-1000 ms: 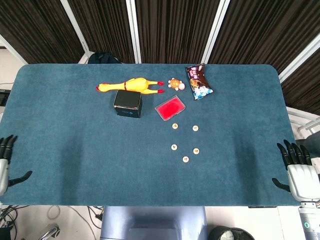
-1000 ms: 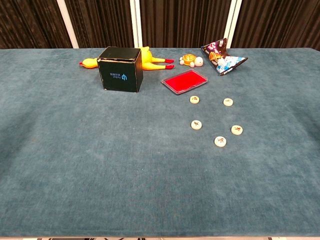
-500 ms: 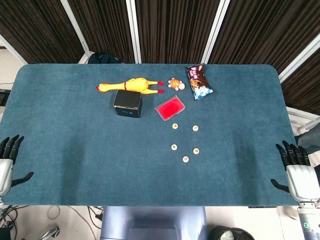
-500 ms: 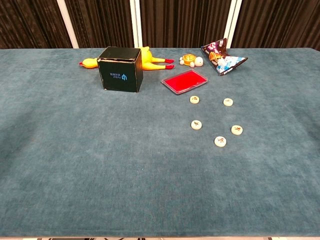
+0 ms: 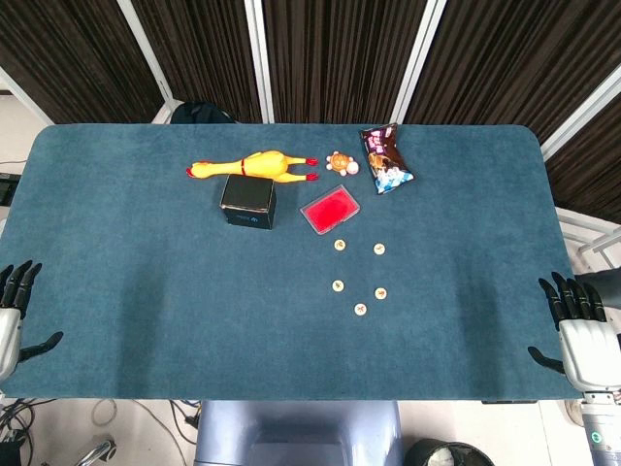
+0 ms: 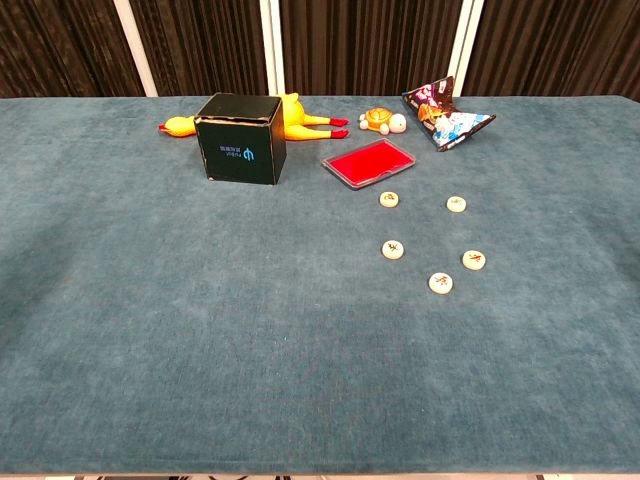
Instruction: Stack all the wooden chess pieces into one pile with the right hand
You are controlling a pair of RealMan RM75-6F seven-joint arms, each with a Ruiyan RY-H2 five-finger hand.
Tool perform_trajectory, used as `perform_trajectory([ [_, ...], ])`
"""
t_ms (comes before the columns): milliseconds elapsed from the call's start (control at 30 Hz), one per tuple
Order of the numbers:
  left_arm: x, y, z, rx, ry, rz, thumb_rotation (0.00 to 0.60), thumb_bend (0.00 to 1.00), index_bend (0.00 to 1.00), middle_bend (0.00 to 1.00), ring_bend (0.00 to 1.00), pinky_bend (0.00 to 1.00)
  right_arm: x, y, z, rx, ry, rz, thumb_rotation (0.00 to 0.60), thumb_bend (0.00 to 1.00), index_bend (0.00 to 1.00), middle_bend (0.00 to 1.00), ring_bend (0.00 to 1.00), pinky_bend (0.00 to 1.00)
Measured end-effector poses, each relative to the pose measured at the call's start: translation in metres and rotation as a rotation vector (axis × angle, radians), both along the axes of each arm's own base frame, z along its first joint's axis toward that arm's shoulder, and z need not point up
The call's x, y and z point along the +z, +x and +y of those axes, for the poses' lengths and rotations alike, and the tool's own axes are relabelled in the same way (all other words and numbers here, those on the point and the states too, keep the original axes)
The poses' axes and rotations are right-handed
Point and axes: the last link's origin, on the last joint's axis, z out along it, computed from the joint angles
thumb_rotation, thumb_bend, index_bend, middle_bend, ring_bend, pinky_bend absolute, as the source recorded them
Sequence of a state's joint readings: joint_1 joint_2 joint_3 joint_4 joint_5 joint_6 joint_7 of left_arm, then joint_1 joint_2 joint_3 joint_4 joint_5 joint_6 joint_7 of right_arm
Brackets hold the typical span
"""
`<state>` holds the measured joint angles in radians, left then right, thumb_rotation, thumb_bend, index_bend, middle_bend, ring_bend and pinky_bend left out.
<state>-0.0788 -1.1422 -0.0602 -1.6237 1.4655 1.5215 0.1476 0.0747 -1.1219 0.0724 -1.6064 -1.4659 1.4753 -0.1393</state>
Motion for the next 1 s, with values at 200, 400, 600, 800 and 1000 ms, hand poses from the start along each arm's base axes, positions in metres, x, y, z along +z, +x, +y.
perform_trajectory([
  [200,0.000,-0.001,-0.001,0.011,0.010,-0.012,0.600,0.00,0.04,0.03,0.00,0.14,-0.001,-0.002,-0.001,-0.023,0.004,-0.020,0.600,0.16,0.15,0.00,0.00,0.00],
  [400,-0.001,0.000,0.000,0.016,0.007,-0.012,0.600,0.00,0.04,0.03,0.00,0.14,-0.001,-0.003,-0.017,-0.051,0.034,-0.067,0.600,0.16,0.19,0.00,0.00,0.00],
  [600,-0.002,0.000,0.000,0.020,0.004,-0.008,0.600,0.00,0.04,0.03,0.00,0.14,-0.005,0.001,-0.054,-0.087,0.149,-0.064,0.600,0.16,0.20,0.00,0.00,0.00],
  [800,-0.002,-0.001,0.000,0.029,0.003,-0.009,0.600,0.00,0.04,0.03,0.00,0.14,-0.012,0.017,-0.107,-0.146,0.251,-0.085,0.600,0.16,0.24,0.00,0.00,0.00],
  [1000,-0.002,0.000,0.000,0.032,0.002,-0.011,0.600,0.00,0.04,0.03,0.00,0.14,-0.032,0.047,-0.154,-0.130,0.254,-0.091,0.600,0.16,0.29,0.00,0.00,0.00],
])
